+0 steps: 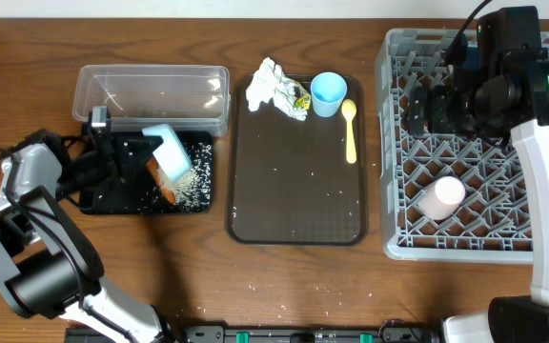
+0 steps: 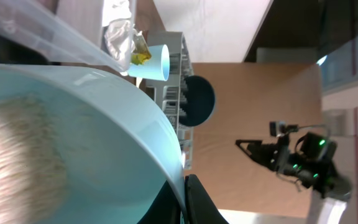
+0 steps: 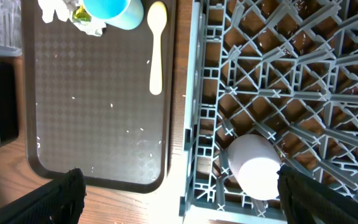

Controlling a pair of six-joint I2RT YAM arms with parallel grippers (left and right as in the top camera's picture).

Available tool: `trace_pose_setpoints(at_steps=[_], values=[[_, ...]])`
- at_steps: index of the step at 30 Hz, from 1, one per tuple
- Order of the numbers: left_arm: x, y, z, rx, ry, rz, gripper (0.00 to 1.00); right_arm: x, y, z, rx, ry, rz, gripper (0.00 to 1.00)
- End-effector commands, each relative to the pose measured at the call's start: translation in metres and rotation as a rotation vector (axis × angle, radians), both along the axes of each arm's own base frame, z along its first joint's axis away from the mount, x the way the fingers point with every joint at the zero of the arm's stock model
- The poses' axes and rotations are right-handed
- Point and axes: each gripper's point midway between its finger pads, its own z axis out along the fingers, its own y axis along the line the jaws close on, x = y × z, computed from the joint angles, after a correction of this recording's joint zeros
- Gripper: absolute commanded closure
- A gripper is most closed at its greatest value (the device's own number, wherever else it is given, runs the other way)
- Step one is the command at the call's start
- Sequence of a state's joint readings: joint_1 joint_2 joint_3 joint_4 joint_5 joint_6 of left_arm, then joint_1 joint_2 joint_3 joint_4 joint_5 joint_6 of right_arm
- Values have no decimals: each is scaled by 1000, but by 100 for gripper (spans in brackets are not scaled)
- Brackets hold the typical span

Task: Sort waste into correct bins and load items into the dishwasher rack
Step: 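Carry the bowl over the black tray and tip the rice out, then carry the emptied bowl back and set it on the brown tray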

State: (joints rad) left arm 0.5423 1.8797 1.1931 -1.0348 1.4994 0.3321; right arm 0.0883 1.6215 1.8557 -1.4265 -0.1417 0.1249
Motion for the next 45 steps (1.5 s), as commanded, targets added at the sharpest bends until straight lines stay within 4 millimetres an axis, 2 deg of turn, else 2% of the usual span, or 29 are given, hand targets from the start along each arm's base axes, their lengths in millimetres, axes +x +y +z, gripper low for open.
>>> trace_pose_setpoints(at_steps=[1, 15, 26, 29, 31, 39, 42, 45], values=[[1, 2, 0, -103, 34, 28, 94, -3, 1, 0, -7, 5, 14, 3], [0, 1, 1, -124, 69, 30, 94, -5, 1, -1, -8, 11, 14, 2], [-8, -4, 7, -187, 176, 34, 94, -7, 0, -2, -18, 17, 38, 2], [-5, -3, 8, -129, 91, 24, 94, -7, 0, -2, -18, 18, 38, 2], [0, 0, 4, -128, 103, 29, 94, -7, 0, -2, -18, 16, 38, 2], [-3, -9, 16, -192, 195, 19, 94, -7, 0, -2, -18, 17, 38, 1], [-2, -9, 19, -165, 147, 17, 94, -7, 0, -2, -20, 16, 45, 2], [-3, -9, 21, -177, 169, 20, 94, -7, 0, -2, -20, 16, 45, 2]])
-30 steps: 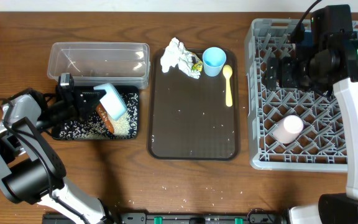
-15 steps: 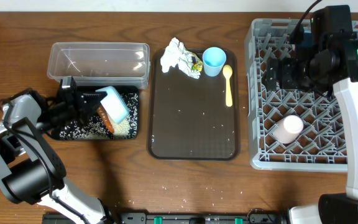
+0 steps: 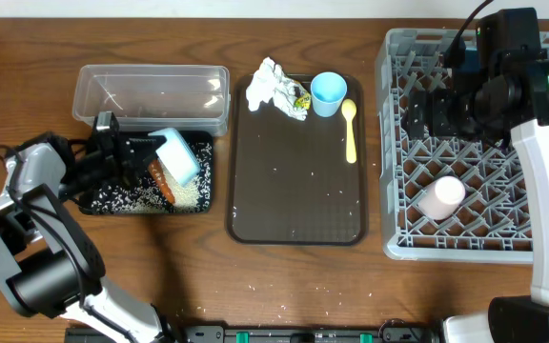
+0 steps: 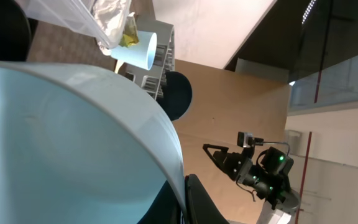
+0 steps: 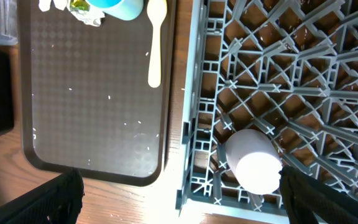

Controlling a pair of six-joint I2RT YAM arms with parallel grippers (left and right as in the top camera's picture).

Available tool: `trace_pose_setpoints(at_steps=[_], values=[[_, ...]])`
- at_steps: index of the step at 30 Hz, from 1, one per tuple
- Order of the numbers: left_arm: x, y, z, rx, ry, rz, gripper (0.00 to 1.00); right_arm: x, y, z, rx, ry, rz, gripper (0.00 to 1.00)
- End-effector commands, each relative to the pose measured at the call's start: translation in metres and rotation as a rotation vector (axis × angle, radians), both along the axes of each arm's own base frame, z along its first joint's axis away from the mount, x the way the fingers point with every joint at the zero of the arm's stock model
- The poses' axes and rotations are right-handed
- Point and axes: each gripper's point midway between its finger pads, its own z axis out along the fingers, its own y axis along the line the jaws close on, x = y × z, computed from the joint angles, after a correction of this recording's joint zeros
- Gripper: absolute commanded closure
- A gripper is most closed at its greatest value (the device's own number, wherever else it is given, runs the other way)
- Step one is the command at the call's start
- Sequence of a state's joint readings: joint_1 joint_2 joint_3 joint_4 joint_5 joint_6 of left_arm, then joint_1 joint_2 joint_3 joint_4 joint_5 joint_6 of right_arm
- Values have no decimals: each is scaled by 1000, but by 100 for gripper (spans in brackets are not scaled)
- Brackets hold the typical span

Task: Sort waste into correct bins and load items into the dishwasher rack
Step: 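Carry the emptied bowl back and set it on the brown tray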

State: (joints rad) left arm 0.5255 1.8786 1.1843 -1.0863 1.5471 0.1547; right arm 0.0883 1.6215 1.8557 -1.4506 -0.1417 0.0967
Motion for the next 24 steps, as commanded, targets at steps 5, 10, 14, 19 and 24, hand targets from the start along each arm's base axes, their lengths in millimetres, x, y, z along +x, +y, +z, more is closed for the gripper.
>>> trace_pose_setpoints(at_steps=[5, 10, 14, 19, 24], values=[[-10, -30, 40, 59, -130, -73, 94, -2, 1, 0, -9, -1, 19, 1], [-31, -85, 57, 361, -236, -272, 94, -1, 1, 1, -8, -8, 19, 2], [-41, -123, 40, 654, -195, -366, 94, 1, 2, 1, -4, -14, 20, 2], [-51, -153, -3, 1057, -114, -432, 94, 0, 5, 2, 15, -12, 27, 2], [-62, -180, -45, 1328, -101, -485, 94, 0, 5, 2, 15, -12, 27, 1]])
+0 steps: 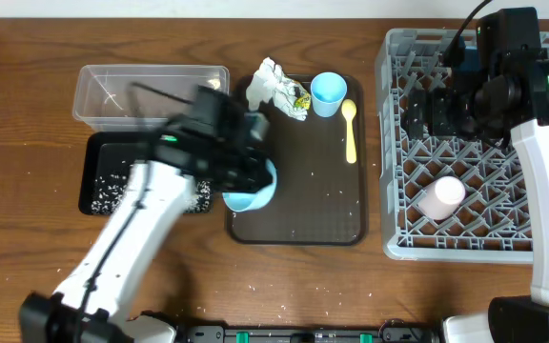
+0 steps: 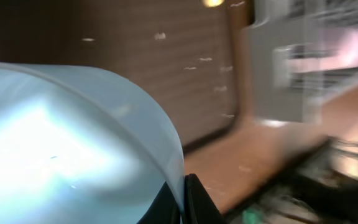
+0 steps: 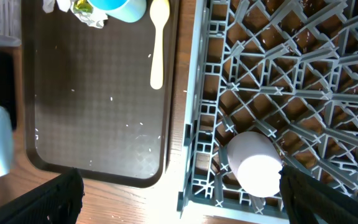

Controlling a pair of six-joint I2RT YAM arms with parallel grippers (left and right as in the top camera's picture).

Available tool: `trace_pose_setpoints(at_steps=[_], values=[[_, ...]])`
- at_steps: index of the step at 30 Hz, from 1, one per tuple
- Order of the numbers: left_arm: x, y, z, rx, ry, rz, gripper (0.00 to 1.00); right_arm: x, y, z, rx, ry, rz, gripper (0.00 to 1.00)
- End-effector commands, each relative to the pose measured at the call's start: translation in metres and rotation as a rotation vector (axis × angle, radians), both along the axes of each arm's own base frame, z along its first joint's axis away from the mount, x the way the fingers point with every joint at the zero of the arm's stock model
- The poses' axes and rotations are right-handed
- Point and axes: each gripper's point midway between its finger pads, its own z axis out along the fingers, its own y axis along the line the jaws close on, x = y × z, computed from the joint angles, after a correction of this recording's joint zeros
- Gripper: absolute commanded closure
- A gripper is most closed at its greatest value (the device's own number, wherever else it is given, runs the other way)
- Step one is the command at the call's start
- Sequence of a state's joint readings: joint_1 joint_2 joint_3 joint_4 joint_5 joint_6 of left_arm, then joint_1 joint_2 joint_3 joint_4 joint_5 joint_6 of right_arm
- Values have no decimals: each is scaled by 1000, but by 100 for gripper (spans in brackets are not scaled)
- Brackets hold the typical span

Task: Sort waste into correct bins and load items into the dishwasher rack
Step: 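Carry the emptied bowl back and set it on the brown tray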

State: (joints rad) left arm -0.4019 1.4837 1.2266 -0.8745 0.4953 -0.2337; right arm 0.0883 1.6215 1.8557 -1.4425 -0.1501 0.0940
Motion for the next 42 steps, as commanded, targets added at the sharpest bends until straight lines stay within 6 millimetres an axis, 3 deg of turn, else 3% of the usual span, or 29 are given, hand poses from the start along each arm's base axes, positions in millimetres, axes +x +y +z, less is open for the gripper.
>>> trace_pose_setpoints(at_steps=[1, 8, 13, 17, 21, 26, 29, 32, 33, 36, 42], values=[[9, 9, -38, 278, -62, 87, 94, -1, 4, 1, 7, -5, 22, 2], [11, -51, -81, 344, -155, -50, 94, -1, 4, 1, 7, -4, 22, 1], [6, -60, -107, 375, -119, -86, 88, -2, 4, 1, 8, -2, 22, 1], [10, -60, -101, 366, -129, -77, 68, 0, 11, 3, 47, -14, 37, 1], [25, -53, -66, 329, -166, -17, 59, 6, 23, 8, 98, -43, 65, 4], [51, 0, 12, 248, -209, 214, 50, 19, 53, 17, 142, -109, 95, 7], [59, 55, 56, 214, -258, 366, 48, 27, 83, 17, 172, -136, 127, 11], [55, 109, 83, 206, -294, 517, 47, 35, 113, 5, 170, -131, 145, 14], [51, 133, 92, 209, -302, 583, 47, 38, 129, -8, 159, -110, 155, 16], [41, 163, 99, 222, -294, 669, 46, 39, 162, -43, 133, -38, 195, 19], [35, 177, 89, 255, -252, 697, 46, 34, 193, -133, 32, 163, 179, 26]])
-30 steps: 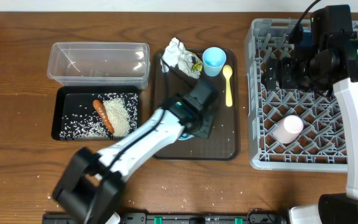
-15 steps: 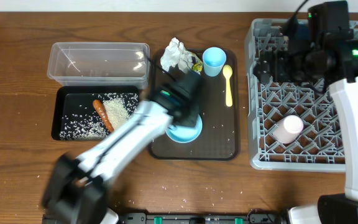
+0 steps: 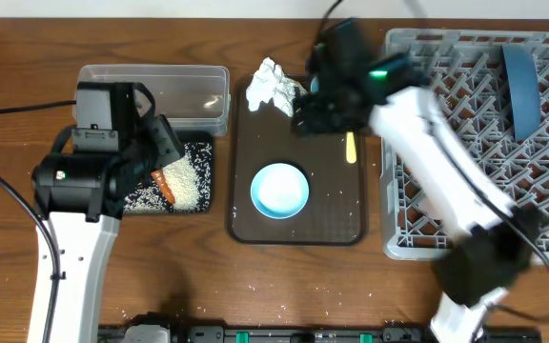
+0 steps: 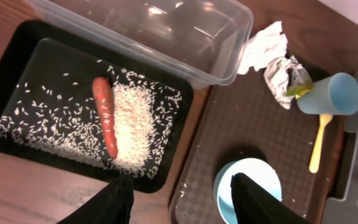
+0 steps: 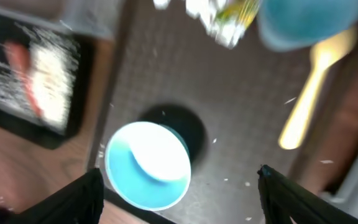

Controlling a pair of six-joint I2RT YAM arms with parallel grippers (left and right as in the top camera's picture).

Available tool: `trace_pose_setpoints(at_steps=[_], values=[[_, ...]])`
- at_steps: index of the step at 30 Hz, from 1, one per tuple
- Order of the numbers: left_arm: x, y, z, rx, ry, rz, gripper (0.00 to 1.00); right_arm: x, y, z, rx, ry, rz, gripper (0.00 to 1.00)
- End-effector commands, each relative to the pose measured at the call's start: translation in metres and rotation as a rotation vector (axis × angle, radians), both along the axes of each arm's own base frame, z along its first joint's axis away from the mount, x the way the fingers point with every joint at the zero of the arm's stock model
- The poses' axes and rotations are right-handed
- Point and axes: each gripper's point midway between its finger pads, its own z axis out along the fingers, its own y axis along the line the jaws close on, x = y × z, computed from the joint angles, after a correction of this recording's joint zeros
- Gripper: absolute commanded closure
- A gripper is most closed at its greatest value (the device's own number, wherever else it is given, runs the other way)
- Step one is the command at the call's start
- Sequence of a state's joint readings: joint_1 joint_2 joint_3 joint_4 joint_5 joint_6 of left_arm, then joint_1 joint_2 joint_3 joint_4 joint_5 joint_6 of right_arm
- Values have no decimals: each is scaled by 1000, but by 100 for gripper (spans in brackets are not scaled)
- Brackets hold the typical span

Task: Sort waste into correct bins and load items into the dishwasher rack
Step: 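Carry the emptied bowl back and set it on the brown tray, then reach the right gripper to the light-blue bowl and grasp its rim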

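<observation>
A light blue bowl (image 3: 279, 189) stands upright and empty in the middle of the brown tray (image 3: 298, 233); it also shows between my left fingers as the bowl (image 4: 247, 196). My left gripper (image 4: 188, 202) is open, above the gap between tray and black bin. My right gripper (image 5: 182, 196) is open over the bowl (image 5: 148, 165), the arm blurred. At the tray's back lie a blue cup (image 4: 328, 93), a yellow spoon (image 4: 319, 143) and crumpled paper with a wrapper (image 3: 273, 86). The black bin (image 4: 17, 81) holds rice and an orange carrot (image 4: 104, 115).
A clear plastic bin (image 3: 151, 90) stands behind the black bin. The grey dishwasher rack (image 3: 541, 191) fills the right side, with a dark blue plate (image 3: 518, 76) upright in it. My right arm crosses the rack's left part and the tray's back right.
The left gripper has let go of the bowl, which now stands on the tray, and sits back to the left. The right arm has moved from over the rack to over the tray.
My left gripper held the bowl tipped over the black bin, rice still in it. Then the bowl was empty, with more rice in the bin. Then it was over the tray's left front. Now it rests on the tray, free, with the right gripper above it.
</observation>
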State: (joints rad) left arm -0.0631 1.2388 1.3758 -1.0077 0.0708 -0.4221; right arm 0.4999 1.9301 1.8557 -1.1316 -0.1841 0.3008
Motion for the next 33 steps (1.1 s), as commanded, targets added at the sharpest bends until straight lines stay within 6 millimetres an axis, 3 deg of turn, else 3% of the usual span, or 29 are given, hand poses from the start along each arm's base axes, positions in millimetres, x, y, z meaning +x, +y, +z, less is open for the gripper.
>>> trace_pose_setpoints(at_steps=[1, 3, 5, 7, 11, 16, 23, 26, 33], values=[[0, 3, -13, 9, 41, 6, 46, -6, 9, -59, -92, 129, -38, 26], [0, 3, -19, 11, 60, 6, 46, -13, 13, -88, -132, 196, -34, 32], [2, 3, -25, 12, 82, 6, 46, -23, 16, -122, -184, 278, -17, 47], [3, 3, -28, 12, 91, 6, 46, -30, 15, -141, -215, 325, -16, 60], [5, 3, -33, 14, 106, 6, 46, -33, 13, -157, -239, 360, -16, 90], [6, 4, -35, 20, 114, 10, 46, -30, 12, -155, -231, 350, -22, 97], [6, 4, -35, 20, 113, 10, 46, -29, 12, -154, -227, 346, -22, 96], [6, 4, -35, 20, 111, 10, 46, -27, 17, -146, -197, 332, -7, 87], [7, 4, -35, 20, 111, 9, 46, -18, 27, -88, -75, 212, 45, 37]])
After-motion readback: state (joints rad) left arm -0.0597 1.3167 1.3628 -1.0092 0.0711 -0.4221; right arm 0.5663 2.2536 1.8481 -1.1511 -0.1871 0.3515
